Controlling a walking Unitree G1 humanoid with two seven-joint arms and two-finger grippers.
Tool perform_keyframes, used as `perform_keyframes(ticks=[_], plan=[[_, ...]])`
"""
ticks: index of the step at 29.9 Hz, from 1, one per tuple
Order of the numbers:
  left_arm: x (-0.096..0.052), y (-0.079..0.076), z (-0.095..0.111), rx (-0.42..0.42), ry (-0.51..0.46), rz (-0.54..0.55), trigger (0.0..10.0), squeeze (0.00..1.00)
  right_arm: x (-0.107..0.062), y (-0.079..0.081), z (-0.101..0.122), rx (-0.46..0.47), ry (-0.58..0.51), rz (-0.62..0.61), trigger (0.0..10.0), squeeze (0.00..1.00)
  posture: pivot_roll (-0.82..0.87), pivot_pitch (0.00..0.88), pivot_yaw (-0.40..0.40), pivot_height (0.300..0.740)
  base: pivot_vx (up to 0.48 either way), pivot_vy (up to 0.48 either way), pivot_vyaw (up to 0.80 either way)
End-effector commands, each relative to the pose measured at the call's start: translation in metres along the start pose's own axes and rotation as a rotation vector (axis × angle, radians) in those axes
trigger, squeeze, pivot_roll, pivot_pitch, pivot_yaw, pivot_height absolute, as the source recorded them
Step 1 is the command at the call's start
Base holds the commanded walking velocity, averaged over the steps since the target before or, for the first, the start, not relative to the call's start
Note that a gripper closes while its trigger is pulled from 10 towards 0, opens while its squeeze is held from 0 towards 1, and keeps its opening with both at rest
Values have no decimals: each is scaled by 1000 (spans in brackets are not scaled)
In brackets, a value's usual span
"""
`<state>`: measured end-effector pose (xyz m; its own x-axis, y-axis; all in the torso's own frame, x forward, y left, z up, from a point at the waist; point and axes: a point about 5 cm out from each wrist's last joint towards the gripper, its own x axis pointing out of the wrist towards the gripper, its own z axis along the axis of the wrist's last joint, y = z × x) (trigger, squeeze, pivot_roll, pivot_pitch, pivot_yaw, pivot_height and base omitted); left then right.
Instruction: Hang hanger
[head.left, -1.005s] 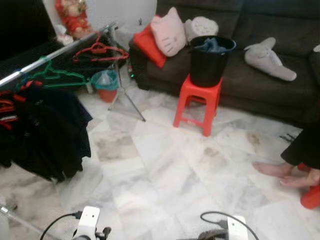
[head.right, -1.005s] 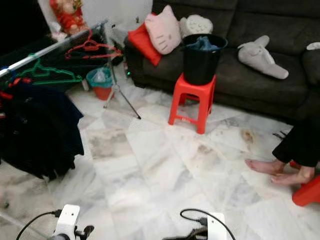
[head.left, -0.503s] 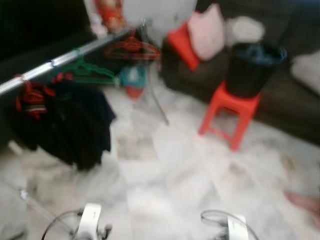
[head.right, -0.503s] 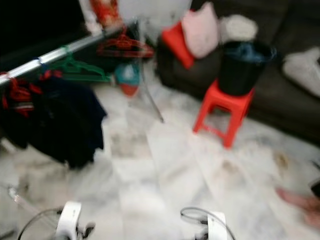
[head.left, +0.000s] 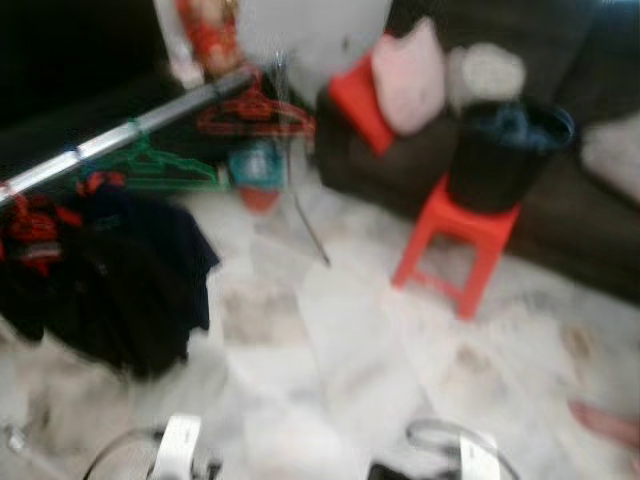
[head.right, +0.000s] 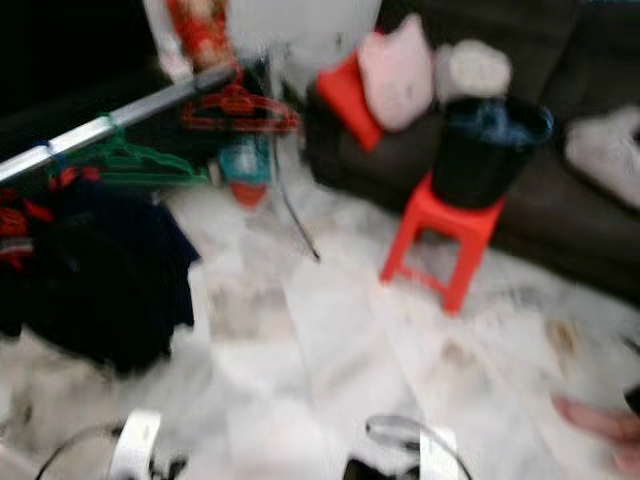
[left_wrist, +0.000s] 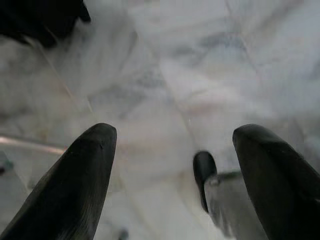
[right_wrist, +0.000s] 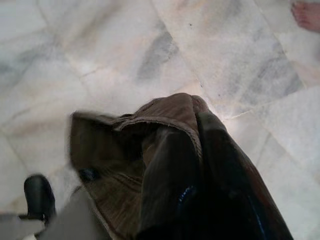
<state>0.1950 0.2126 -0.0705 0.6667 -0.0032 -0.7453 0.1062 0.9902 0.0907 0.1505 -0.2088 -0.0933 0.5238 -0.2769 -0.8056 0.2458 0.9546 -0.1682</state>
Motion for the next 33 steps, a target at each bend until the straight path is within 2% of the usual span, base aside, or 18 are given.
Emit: perform_keyframes(ticks=[1, 3, 14, 30, 33], plan=[[0, -6, -4, -2, 21, -20, 10000, 0, 1, -10, 0, 25, -1, -40, 10000, 0, 42, 0, 2, 740, 296, 0, 0], [0, -6, -4, -2, 21, -20, 10000, 0, 1, -10, -1, 55, 3, -43, 10000, 0, 42, 0, 2, 740, 292, 0, -800], [0, -6, -5, -1, 25, -17, 10000, 0, 1, -10, 0, 47, -2, -34, 10000, 0, 44, 0, 4, 740, 295, 0, -788], [0, -7, -7, -1, 35, -18, 10000, 0, 1, -12, 2, 49, -13, -48, 10000, 0, 43, 0, 3, 740, 294, 0, 0], [0, -7, -8, 0, 35, -19, 10000, 0, 1, -12, 4, 16, -25, -50, 10000, 0, 44, 0, 2, 740, 294, 0, 0]])
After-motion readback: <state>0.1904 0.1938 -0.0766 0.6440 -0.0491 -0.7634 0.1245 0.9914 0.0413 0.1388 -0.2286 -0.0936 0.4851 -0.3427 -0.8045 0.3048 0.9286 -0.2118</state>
